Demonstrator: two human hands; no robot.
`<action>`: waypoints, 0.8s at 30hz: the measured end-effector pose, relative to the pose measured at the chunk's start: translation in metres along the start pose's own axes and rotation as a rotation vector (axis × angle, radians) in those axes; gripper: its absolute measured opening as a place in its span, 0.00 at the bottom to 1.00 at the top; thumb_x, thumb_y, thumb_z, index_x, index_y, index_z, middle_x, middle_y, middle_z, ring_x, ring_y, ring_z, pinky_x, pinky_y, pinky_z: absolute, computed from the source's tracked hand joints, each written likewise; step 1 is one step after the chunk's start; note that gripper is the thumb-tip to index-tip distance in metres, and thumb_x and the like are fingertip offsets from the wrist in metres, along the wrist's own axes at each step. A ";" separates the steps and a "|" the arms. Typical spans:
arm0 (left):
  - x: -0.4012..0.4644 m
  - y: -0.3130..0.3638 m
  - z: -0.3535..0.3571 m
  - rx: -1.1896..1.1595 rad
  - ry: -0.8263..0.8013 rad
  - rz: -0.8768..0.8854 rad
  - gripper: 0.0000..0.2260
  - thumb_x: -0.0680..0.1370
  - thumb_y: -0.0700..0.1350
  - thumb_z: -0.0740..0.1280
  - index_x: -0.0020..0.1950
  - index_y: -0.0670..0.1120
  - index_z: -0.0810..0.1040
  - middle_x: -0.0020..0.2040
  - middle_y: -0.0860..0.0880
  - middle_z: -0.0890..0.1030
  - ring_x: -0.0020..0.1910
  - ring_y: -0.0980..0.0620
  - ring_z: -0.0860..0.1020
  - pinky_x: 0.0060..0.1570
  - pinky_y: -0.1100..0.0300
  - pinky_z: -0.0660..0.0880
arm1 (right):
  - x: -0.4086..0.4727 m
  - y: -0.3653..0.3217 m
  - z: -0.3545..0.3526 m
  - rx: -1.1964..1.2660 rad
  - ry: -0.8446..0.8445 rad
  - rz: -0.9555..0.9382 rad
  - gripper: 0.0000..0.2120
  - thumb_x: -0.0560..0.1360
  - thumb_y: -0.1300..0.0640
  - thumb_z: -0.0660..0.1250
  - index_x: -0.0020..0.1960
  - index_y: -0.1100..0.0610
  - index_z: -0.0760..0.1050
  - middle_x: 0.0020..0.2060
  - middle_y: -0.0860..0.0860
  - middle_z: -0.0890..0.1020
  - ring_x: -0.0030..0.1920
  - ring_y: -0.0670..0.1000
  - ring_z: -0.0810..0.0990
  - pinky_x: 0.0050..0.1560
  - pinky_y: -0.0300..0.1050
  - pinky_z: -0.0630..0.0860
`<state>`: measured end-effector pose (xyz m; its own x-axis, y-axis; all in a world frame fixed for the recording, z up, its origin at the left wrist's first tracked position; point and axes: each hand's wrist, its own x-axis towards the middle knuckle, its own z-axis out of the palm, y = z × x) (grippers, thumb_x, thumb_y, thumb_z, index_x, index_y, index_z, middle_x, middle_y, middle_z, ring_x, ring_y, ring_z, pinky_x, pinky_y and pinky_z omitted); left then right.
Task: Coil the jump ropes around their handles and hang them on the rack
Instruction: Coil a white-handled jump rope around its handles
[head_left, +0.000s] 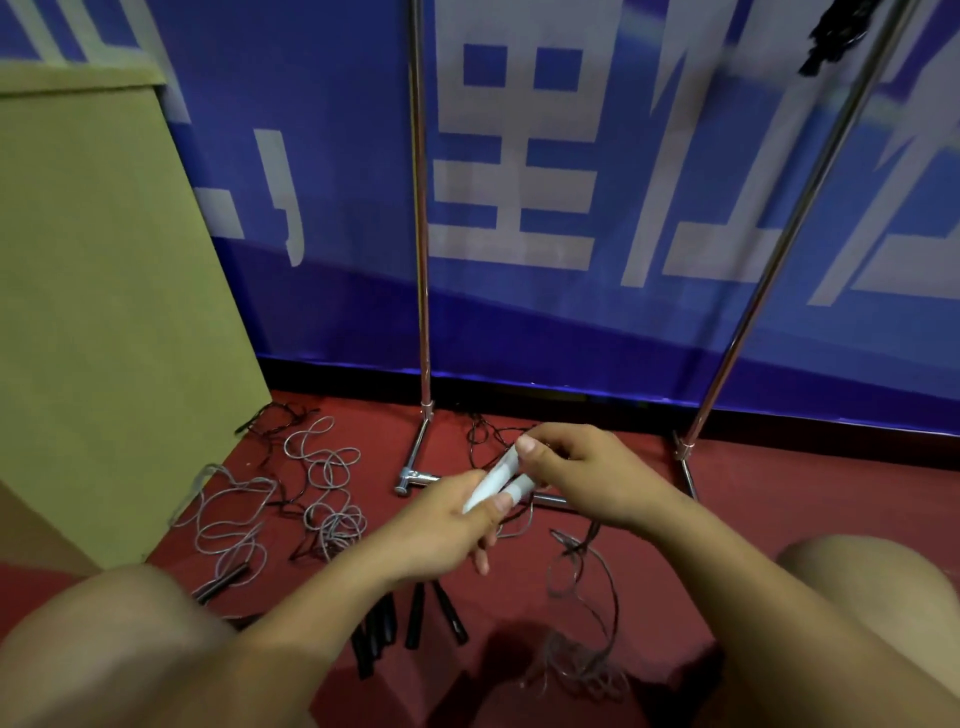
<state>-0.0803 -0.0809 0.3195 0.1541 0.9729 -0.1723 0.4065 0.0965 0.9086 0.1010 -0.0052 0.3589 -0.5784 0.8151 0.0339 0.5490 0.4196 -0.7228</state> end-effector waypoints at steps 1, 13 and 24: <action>-0.001 -0.001 -0.004 -0.006 -0.002 -0.003 0.08 0.84 0.49 0.60 0.51 0.46 0.73 0.36 0.50 0.79 0.30 0.48 0.79 0.26 0.67 0.68 | 0.002 -0.003 0.003 -0.001 -0.006 -0.006 0.12 0.81 0.47 0.61 0.49 0.49 0.81 0.40 0.48 0.84 0.40 0.43 0.78 0.46 0.45 0.76; -0.020 -0.015 -0.031 -0.120 0.098 -0.054 0.09 0.81 0.45 0.67 0.54 0.40 0.79 0.36 0.47 0.82 0.34 0.51 0.81 0.30 0.61 0.74 | 0.020 -0.002 0.028 0.106 0.125 0.054 0.13 0.81 0.47 0.62 0.44 0.52 0.79 0.32 0.46 0.80 0.32 0.42 0.76 0.38 0.42 0.73; 0.004 0.020 -0.014 0.215 0.336 0.094 0.08 0.82 0.49 0.64 0.47 0.47 0.79 0.33 0.54 0.79 0.28 0.60 0.74 0.33 0.61 0.70 | 0.007 -0.005 -0.001 0.574 0.269 0.352 0.21 0.80 0.37 0.55 0.43 0.52 0.74 0.30 0.52 0.65 0.28 0.47 0.61 0.34 0.47 0.60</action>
<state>-0.0840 -0.0725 0.3419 -0.0889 0.9932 0.0746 0.5894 -0.0080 0.8078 0.0952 -0.0010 0.3634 -0.2165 0.9643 -0.1524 0.2297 -0.1014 -0.9680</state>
